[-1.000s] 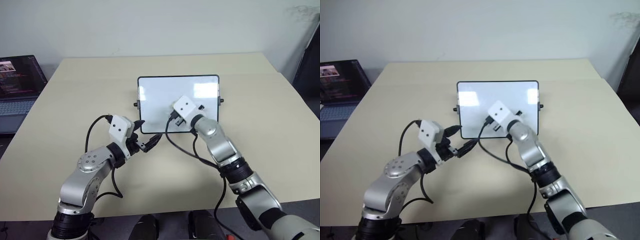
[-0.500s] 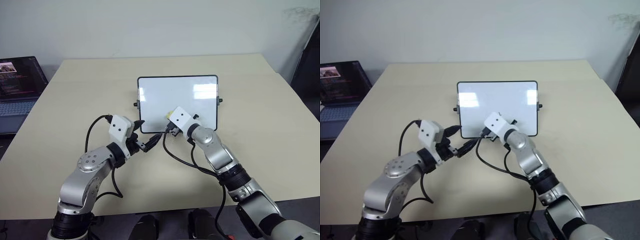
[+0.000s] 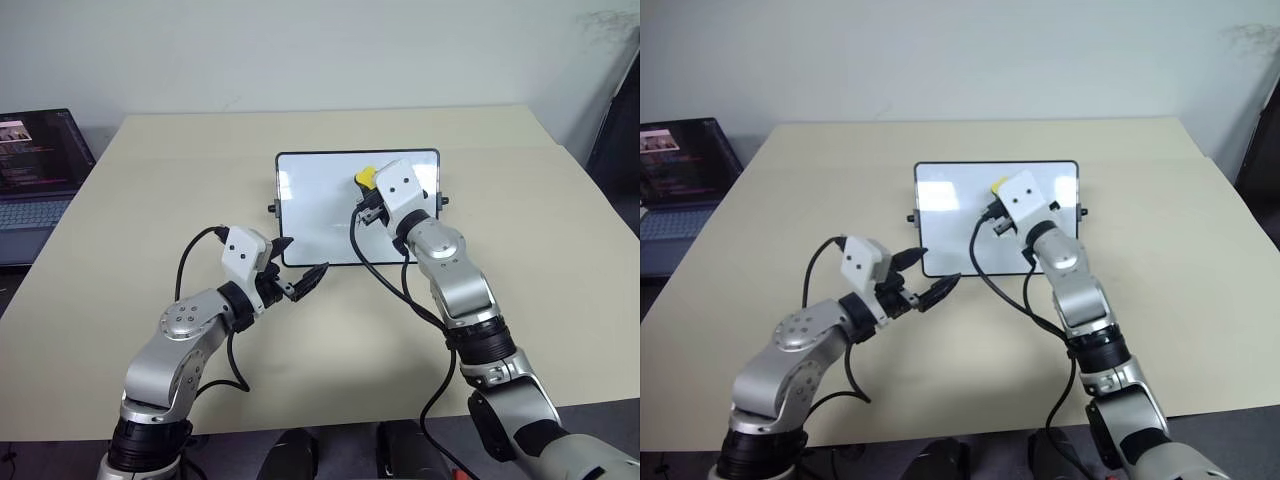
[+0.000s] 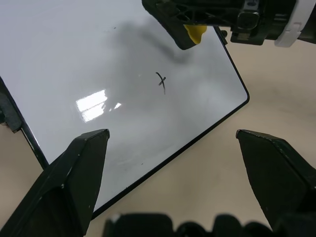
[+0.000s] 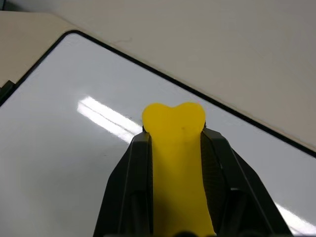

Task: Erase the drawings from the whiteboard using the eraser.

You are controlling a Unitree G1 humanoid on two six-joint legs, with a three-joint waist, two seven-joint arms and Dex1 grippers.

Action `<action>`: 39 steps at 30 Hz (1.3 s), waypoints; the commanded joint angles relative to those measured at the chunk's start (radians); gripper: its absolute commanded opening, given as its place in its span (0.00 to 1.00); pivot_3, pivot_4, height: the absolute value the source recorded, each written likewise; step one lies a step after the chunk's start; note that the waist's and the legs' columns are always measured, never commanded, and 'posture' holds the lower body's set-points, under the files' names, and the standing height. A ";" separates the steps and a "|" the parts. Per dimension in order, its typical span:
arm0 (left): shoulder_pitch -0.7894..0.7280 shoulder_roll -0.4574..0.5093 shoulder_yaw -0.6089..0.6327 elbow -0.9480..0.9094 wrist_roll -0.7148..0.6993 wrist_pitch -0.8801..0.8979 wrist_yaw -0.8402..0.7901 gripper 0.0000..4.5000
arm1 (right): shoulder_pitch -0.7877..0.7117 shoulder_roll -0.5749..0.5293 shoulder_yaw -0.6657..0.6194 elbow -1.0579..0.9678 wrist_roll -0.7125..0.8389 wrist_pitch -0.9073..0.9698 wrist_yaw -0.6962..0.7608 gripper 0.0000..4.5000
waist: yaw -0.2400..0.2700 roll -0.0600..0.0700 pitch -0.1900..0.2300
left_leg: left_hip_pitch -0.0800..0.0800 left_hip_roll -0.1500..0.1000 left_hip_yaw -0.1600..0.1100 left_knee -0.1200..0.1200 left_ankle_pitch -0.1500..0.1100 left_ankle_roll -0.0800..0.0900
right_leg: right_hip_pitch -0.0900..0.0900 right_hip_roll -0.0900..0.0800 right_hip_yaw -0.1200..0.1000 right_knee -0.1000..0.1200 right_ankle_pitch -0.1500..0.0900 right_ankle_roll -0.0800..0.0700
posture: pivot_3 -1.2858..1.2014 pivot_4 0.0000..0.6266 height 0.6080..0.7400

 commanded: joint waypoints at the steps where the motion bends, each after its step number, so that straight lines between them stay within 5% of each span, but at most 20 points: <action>1: -0.022 0.004 0.010 -0.010 -0.003 -0.025 -0.004 1.00 | -0.033 -0.033 0.038 0.030 -0.053 0.018 0.007 0.22 | 0.000 0.000 0.000 | 0.000 0.000 0.000 0.000 0.000 0.000 | 0.000 0.000 0.000 0.000 0.000 0.000 | 0.52 0.24 1.00; 24: 0.020 0.005 0.021 -0.045 -0.008 -0.019 0.018 1.00 | 0.126 -0.086 0.203 -0.059 -0.161 0.129 0.115 0.22 | -0.001 0.000 0.000 | 0.001 0.000 0.000 0.001 0.000 0.000 | 0.002 0.000 0.000 0.001 0.000 0.000 | 0.52 0.24 1.00; 39: 0.000 0.000 0.003 -0.023 -0.006 -0.029 0.002 1.00 | 0.087 -0.043 0.061 -0.145 -0.102 0.128 0.042 0.22 | 0.001 0.000 0.000 | 0.001 0.000 -0.001 0.001 0.000 0.000 | 0.002 0.000 -0.001 0.001 0.000 0.000 | 0.52 0.24 1.00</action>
